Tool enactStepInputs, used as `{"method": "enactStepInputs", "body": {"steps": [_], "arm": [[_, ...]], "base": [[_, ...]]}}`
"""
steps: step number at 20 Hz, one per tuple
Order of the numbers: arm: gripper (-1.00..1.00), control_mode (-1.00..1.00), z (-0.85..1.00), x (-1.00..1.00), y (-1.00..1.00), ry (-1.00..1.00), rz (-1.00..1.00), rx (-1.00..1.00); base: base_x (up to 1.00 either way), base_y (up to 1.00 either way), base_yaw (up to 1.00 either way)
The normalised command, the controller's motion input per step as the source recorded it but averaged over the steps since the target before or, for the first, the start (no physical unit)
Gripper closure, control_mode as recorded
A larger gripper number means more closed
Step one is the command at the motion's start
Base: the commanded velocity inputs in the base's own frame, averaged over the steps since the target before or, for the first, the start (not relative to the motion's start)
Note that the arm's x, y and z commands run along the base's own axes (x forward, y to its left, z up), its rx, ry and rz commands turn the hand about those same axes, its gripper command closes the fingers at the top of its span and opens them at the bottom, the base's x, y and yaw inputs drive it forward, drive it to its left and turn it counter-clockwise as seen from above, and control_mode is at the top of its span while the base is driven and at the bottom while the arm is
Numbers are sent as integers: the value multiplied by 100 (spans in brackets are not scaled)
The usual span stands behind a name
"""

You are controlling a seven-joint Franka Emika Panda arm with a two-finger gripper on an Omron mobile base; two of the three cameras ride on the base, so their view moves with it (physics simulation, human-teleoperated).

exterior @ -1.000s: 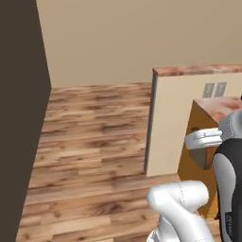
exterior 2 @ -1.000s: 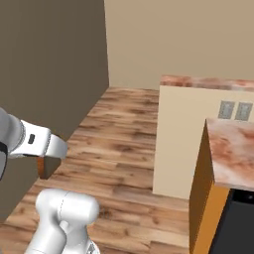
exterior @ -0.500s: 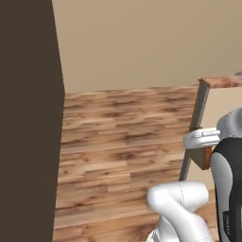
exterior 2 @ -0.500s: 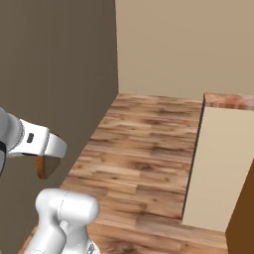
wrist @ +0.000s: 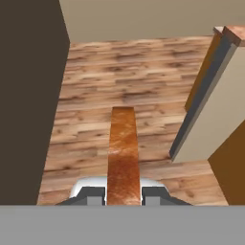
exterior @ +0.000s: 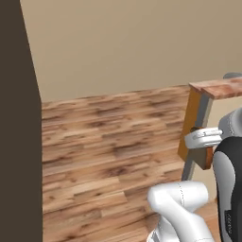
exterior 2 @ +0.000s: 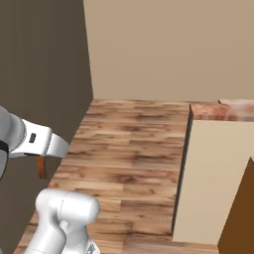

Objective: Start the toaster. Once the lever pops up, take the bread to the plate on the dining counter.

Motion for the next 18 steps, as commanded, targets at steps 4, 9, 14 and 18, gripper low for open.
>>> {"method": "enactStepInputs", "body": {"steps": [4,9,14,18], "arm": [[100,100,0,0,0,0,0,0],[100,100,0,0,0,0,0,0],[100,100,0,0,0,0,0,0],[100,100,0,0,0,0,0,0]], "base": [[73,30,-31],[46,58,-23],[51,80,-26],[55,93,-32]]}}
